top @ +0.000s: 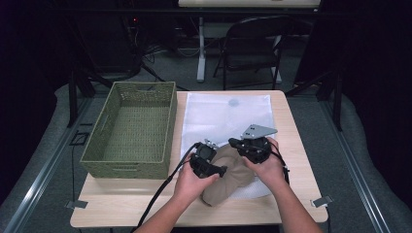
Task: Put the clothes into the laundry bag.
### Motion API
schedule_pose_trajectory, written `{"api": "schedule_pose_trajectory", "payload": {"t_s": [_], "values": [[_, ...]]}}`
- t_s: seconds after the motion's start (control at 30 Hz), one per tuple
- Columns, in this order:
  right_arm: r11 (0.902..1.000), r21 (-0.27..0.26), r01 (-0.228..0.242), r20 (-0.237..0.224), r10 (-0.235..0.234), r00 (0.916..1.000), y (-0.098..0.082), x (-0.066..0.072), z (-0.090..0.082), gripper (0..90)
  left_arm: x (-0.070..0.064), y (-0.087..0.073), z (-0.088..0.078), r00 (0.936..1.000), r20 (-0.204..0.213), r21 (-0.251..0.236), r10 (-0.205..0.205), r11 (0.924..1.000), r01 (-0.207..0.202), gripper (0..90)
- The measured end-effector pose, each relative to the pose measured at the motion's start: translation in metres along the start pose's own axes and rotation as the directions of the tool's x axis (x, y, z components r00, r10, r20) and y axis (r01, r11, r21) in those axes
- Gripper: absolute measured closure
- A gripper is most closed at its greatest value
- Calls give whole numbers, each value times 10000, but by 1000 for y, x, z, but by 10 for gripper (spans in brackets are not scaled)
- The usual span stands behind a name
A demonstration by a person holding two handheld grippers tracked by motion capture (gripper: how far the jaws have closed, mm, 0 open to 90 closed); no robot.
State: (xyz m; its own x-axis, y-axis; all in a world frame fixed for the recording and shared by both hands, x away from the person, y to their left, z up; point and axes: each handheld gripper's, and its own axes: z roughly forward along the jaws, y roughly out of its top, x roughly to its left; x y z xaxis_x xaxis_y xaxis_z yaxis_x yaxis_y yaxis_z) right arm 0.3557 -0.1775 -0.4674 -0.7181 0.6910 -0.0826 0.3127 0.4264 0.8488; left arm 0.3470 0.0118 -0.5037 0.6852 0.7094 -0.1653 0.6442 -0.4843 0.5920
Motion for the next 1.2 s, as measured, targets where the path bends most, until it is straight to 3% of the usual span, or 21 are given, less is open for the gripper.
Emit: {"api": "schedule_pose_trajectory", "payload": {"t_s": [0.3, 0.63, 1.2], "values": [[10000, -36, -30, -27, 30, 10000, 0, 0, 0, 892, -10, -11, -12, 9985, 15, 78, 549, 9985, -549, 294], [10000, -6, 38, -27, -38, 10000, 0, 0, -1, 892, -5, -26, -6, 9987, 127, 442, 485, 9978, -490, 295], [10000, -50, 12, -72, -13, 10000, -1, 1, -1, 892, -2, -38, 8, 9988, 86, 292, 480, 9984, -482, 319]]}}
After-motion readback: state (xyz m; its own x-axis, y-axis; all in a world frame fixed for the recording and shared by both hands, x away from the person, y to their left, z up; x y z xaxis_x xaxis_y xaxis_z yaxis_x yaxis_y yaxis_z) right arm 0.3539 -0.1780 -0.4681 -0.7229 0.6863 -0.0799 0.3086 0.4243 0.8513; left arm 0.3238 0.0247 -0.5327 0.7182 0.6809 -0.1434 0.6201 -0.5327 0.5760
